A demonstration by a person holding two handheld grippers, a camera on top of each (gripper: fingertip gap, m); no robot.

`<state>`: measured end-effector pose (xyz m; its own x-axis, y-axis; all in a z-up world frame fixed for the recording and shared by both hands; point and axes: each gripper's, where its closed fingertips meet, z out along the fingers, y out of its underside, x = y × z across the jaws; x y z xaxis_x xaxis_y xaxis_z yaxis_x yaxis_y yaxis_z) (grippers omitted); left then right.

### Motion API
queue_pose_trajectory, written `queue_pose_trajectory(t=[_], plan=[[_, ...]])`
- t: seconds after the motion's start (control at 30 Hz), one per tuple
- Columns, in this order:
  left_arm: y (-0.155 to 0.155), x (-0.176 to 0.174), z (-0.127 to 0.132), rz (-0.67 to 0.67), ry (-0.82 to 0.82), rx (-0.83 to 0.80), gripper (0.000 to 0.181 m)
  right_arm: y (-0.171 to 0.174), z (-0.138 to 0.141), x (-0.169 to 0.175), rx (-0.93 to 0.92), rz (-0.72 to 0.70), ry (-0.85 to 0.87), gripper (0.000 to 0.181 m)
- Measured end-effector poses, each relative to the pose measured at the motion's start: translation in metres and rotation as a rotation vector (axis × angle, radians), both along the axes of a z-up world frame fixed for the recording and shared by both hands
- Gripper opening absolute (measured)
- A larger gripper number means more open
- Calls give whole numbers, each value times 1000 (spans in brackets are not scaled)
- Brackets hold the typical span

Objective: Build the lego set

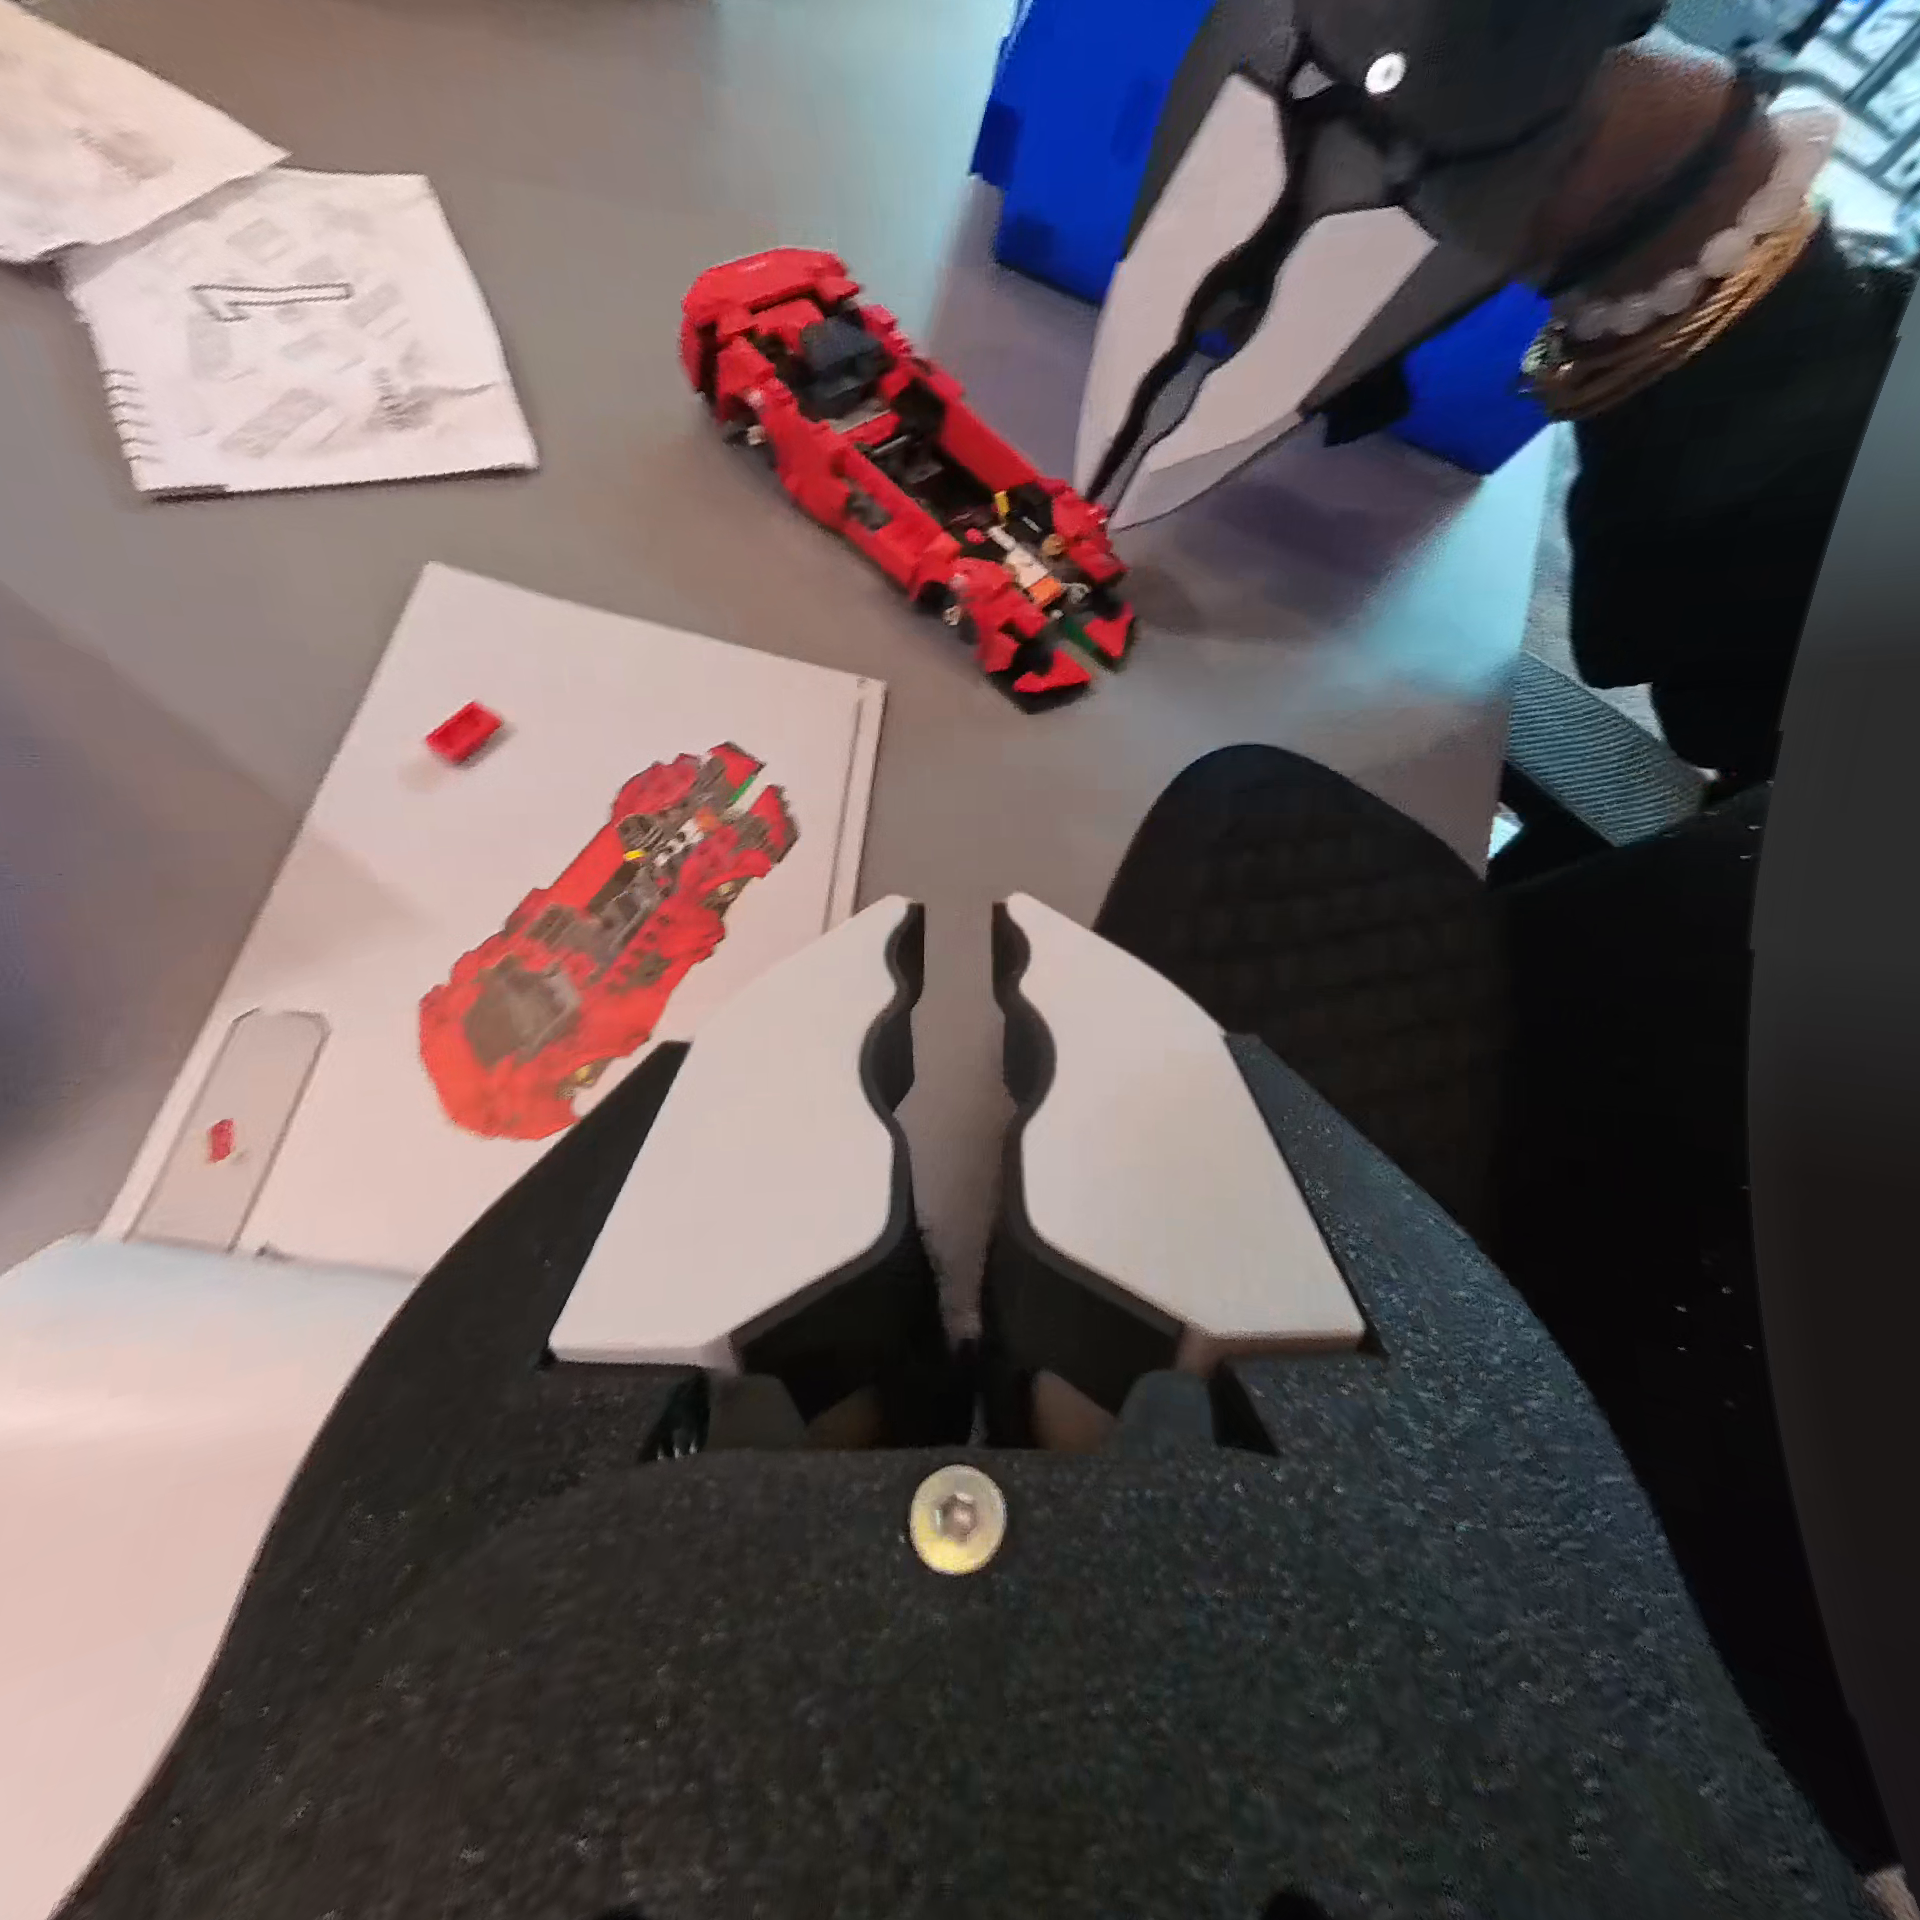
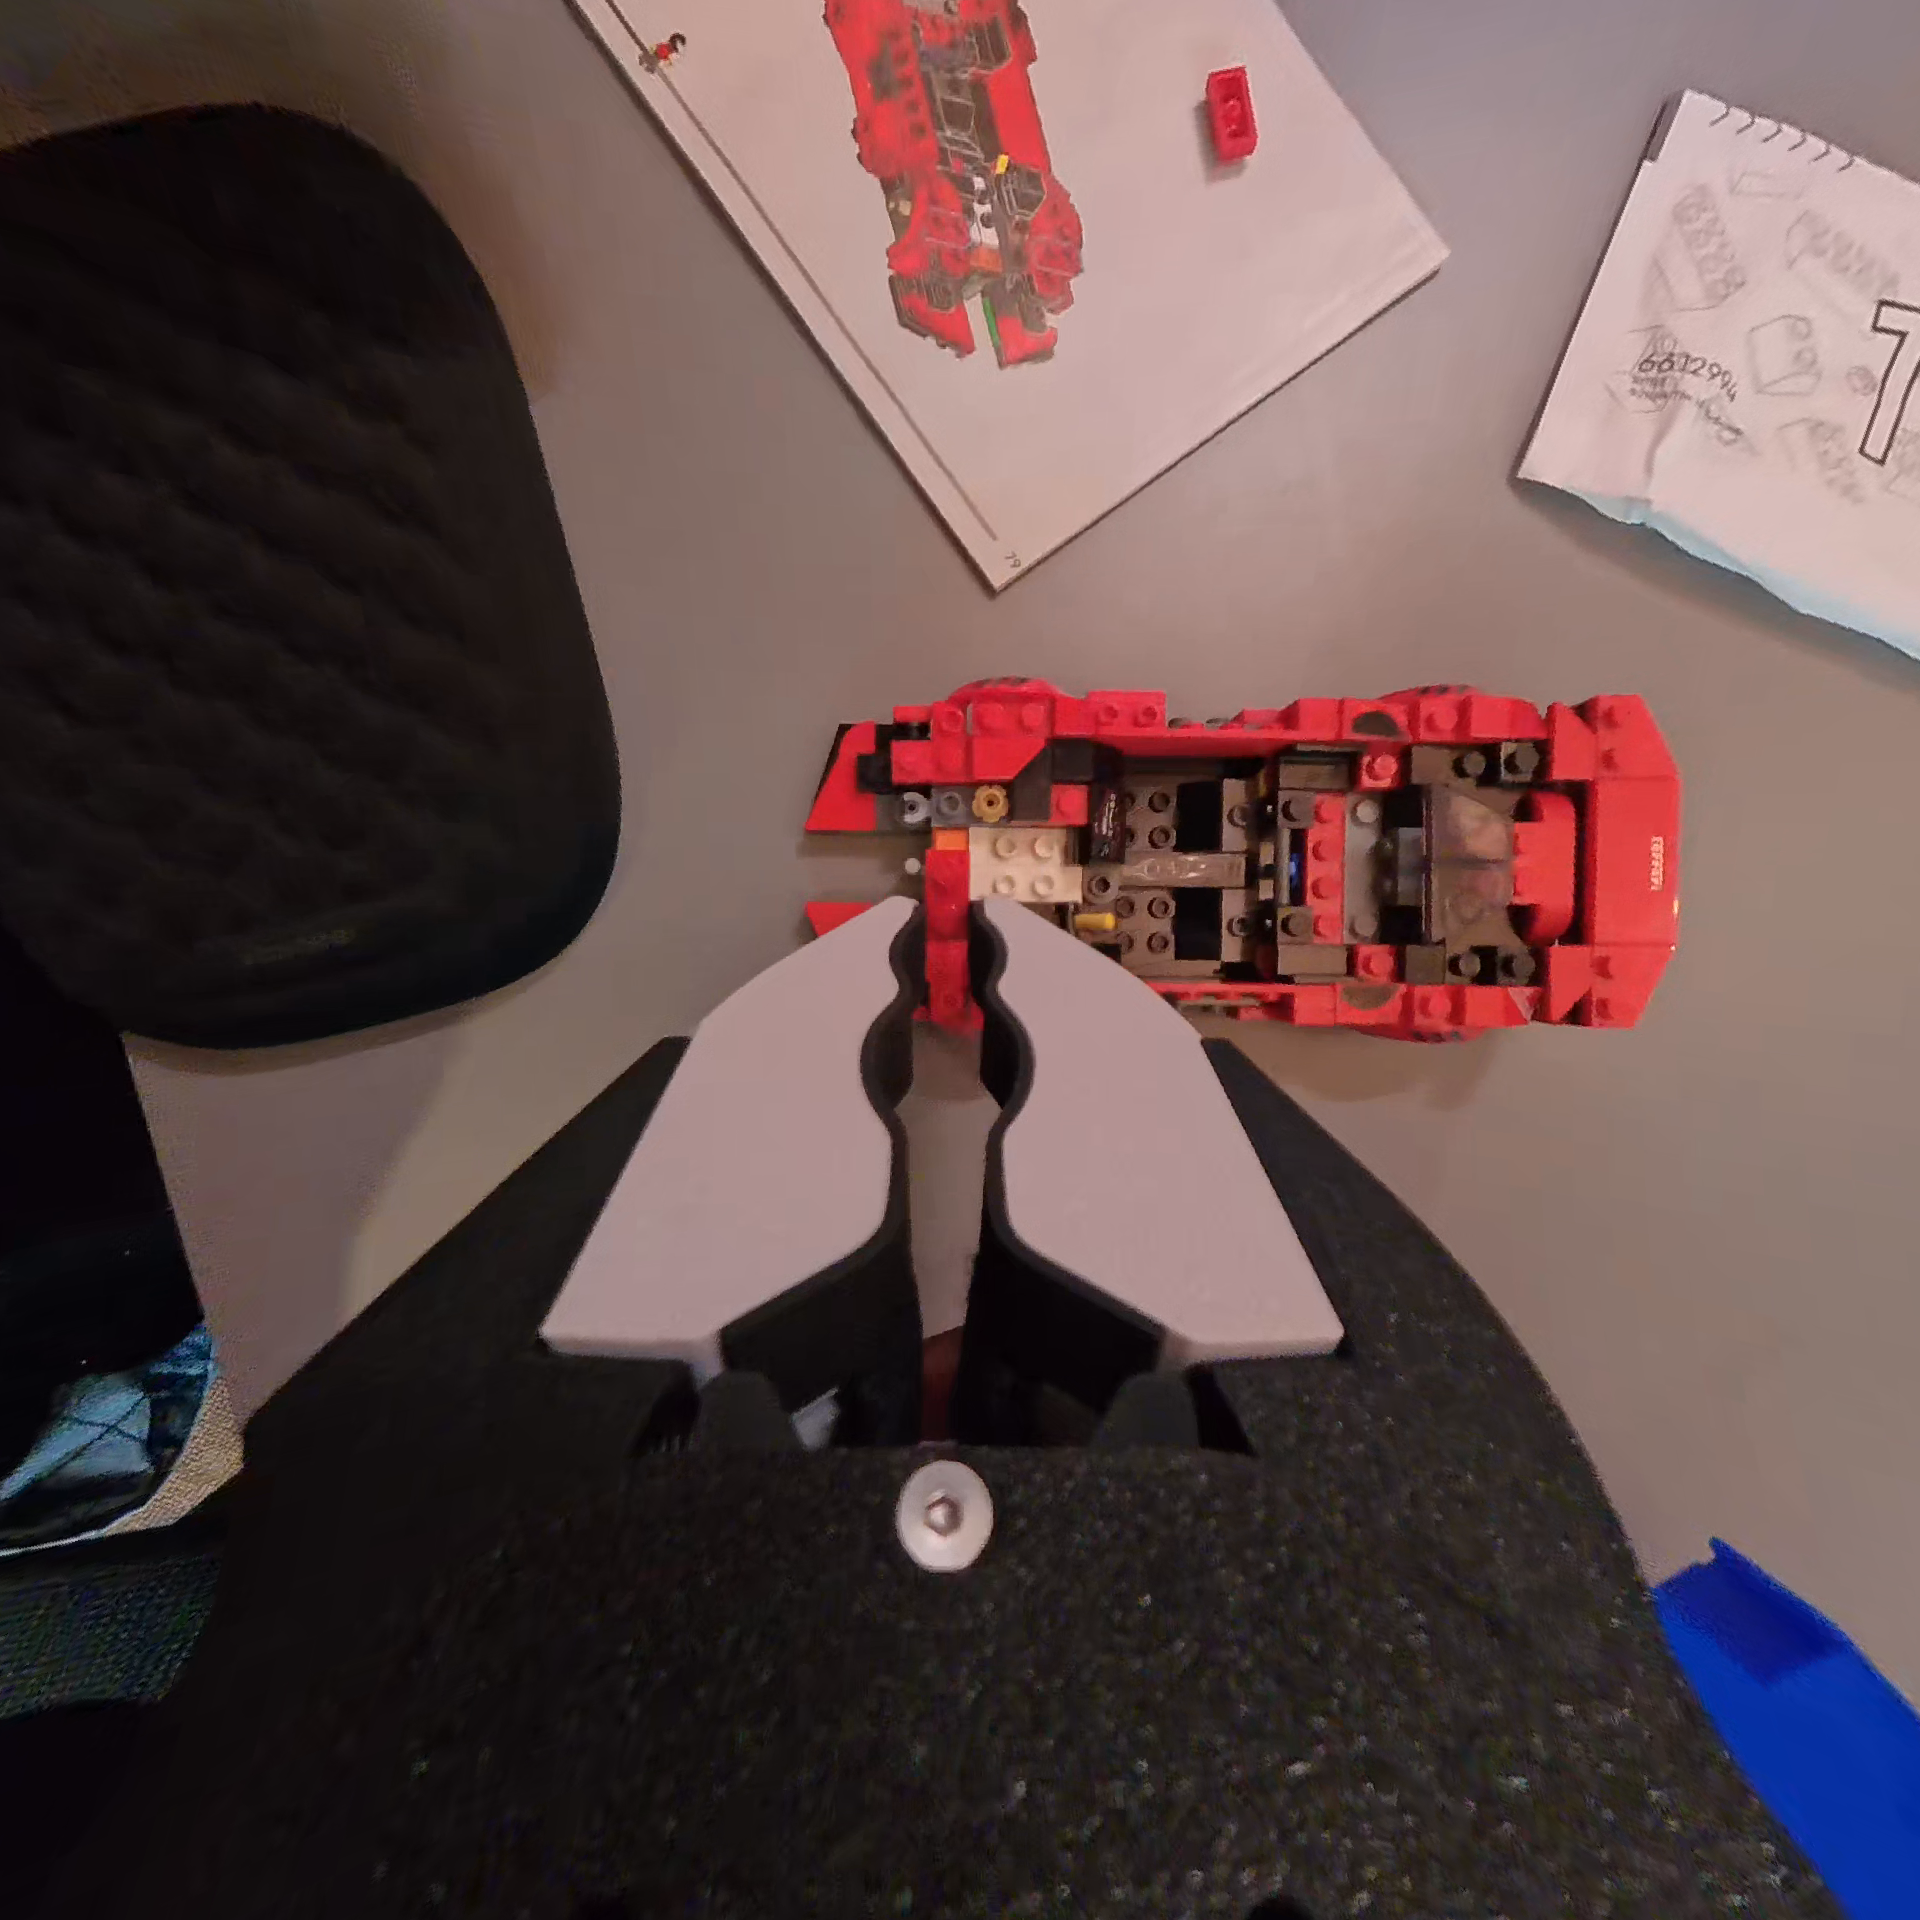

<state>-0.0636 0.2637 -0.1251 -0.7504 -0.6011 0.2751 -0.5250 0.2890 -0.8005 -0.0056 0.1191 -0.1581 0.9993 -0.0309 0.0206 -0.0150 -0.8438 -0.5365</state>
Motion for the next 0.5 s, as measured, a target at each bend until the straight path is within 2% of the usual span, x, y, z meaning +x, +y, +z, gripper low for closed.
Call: queue_pose_trajectory(t=[0.17,0.33,0.5], plan=[[-4,-1,-11,17,45,0,24,3,-6,1,-16,27,3,7],[-2,-3,-16,24,56,4,27,8,-11,4,-20,20,13,7],[12,-2,-15,56,46,17,27,13,-14,6,-21,23,12,7]])
